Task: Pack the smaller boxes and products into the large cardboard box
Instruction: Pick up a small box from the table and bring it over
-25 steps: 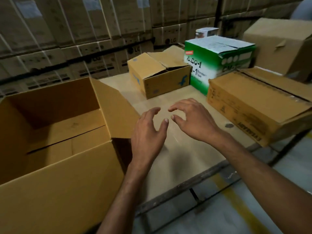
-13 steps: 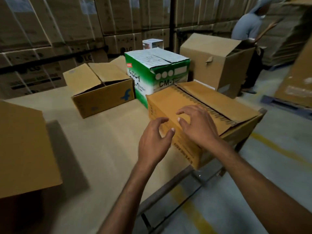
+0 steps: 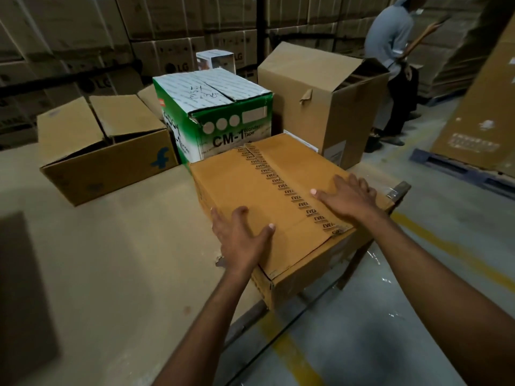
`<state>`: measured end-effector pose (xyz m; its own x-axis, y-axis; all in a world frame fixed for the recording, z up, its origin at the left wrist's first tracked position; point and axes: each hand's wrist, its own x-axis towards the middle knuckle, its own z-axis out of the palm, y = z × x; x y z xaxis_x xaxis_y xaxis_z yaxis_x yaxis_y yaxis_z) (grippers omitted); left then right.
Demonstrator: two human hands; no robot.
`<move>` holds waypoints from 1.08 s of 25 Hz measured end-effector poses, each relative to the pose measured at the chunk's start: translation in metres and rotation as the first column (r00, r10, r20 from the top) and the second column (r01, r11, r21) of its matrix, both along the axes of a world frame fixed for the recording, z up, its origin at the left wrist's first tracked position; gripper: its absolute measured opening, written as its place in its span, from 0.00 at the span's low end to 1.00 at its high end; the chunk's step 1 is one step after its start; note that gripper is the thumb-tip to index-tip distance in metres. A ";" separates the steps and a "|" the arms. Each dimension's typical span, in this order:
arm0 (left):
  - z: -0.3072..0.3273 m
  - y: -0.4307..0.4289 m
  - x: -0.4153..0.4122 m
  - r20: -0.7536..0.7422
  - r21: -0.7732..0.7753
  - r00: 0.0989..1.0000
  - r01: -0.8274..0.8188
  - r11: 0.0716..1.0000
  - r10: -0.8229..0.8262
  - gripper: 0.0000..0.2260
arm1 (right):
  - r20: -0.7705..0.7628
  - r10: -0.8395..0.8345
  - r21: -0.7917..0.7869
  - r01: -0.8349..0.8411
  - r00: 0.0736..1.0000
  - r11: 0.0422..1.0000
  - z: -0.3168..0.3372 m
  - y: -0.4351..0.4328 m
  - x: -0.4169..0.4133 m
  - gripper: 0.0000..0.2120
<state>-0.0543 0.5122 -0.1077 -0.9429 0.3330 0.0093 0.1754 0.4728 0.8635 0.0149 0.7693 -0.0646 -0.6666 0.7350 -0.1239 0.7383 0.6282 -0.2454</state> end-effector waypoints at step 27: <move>0.189 -0.401 0.011 -0.243 0.219 0.952 -0.134 0.966 0.187 0.38 | -0.590 0.140 0.010 -0.167 0.795 0.986 0.138 -0.368 0.008 0.43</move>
<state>-0.0437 0.1114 0.0809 -0.9396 0.1434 0.3108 0.3417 0.3381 0.8769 0.0232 0.4014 0.0730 -0.7249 0.6198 0.3005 0.3388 0.7007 -0.6279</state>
